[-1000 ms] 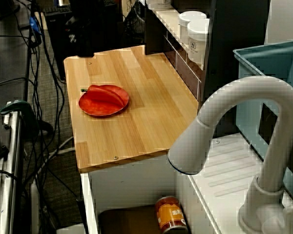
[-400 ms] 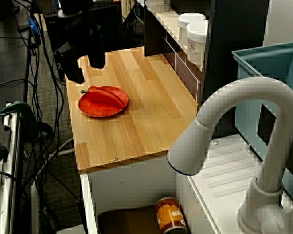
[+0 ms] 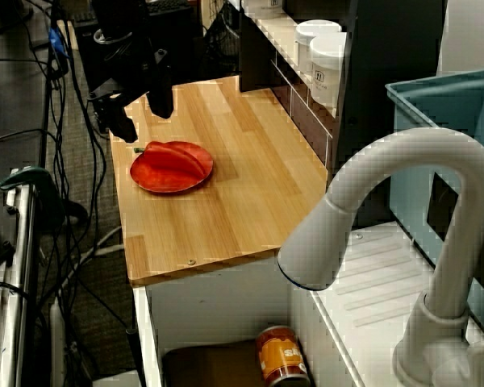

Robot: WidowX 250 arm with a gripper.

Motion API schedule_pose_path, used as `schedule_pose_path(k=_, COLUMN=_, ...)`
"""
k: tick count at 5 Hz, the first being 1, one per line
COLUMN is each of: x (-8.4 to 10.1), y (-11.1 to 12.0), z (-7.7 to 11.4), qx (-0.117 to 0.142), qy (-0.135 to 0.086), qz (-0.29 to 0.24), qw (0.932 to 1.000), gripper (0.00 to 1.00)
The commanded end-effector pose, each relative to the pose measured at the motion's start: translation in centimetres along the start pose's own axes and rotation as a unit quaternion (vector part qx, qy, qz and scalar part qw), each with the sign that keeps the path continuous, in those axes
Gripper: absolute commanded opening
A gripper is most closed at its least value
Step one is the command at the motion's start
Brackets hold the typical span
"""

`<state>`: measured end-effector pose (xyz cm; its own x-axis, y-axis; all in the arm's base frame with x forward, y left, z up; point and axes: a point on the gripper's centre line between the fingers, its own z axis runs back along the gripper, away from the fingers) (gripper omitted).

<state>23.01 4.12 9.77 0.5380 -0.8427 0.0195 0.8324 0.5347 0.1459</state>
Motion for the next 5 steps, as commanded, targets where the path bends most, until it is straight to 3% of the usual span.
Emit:
schedule_pose_path(k=1, x=-2.5, y=1.5, z=-0.9, qx=0.027, qy=-0.028, qz=0.023, qw=0.9990, gripper=1.00)
schedule_pose_path(k=2, x=-1.8, y=1.9, z=-2.1, qx=0.029, qy=-0.038, qz=0.056, qw=0.9973, gripper=1.00)
schedule_pose_path(k=3, x=-1.1, y=1.9, z=-3.2, qx=0.032, qy=-0.068, qz=0.094, qw=0.9927, gripper=1.00)
schedule_pose_path(k=4, x=-0.6, y=2.3, z=-5.1, qx=0.037, qy=-0.057, qz=0.118, qw=0.9906, gripper=1.00)
schedule_pose_path(k=5, x=-0.4, y=2.4, z=-5.5, qx=0.040, qy=-0.052, qz=0.121, qw=0.9905, gripper=1.00)
